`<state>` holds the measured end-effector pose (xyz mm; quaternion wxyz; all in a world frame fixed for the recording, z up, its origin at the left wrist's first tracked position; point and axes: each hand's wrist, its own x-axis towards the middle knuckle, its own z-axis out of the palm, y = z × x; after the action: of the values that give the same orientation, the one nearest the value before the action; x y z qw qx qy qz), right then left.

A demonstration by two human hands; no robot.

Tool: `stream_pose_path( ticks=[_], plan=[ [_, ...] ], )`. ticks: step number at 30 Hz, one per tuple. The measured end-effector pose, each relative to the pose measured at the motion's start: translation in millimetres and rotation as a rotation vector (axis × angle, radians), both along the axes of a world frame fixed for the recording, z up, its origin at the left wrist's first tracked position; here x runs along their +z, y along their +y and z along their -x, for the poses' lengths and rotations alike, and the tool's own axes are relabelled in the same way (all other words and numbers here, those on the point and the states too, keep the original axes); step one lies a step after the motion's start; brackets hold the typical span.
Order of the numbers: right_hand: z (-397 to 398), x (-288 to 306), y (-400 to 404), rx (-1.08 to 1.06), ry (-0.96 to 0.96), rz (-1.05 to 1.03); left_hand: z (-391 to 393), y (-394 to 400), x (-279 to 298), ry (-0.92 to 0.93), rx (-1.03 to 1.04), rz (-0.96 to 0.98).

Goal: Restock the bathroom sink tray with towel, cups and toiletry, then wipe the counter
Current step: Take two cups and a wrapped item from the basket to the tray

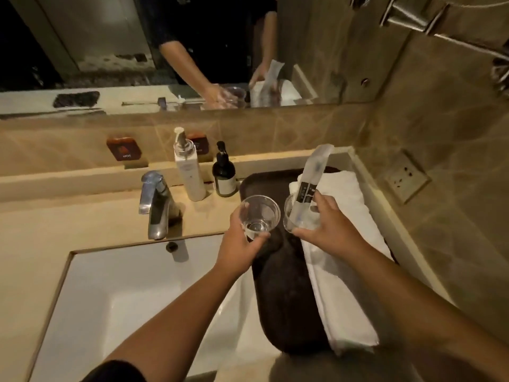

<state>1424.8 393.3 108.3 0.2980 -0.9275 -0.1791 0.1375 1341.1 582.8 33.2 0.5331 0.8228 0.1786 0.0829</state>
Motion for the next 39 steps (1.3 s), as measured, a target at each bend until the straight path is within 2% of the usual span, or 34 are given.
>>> stream_pose_path(
  ticks=[6,11,21,32,39],
  plan=[
    [-60.3,-40.5,20.3,0.078,-0.023,0.127,-50.6,12.0,-33.4,0.014,0.030,0.013],
    [-81.0,-49.6,30.6,0.087,-0.045,0.183,-64.0,14.2,-45.5,0.013,0.039,0.005],
    [-92.7,-40.5,34.4,0.093,0.001,0.224,-76.8,14.4,-49.8,0.002,0.055,-0.067],
    [-90.1,-40.2,38.1,0.081,-0.031,0.344,-85.1,17.3,-52.6,0.025,0.037,-0.106],
    [-90.6,-37.8,37.9,0.088,0.018,0.329,-85.0,17.8,-53.0,0.064,0.043,-0.097]
  ],
)
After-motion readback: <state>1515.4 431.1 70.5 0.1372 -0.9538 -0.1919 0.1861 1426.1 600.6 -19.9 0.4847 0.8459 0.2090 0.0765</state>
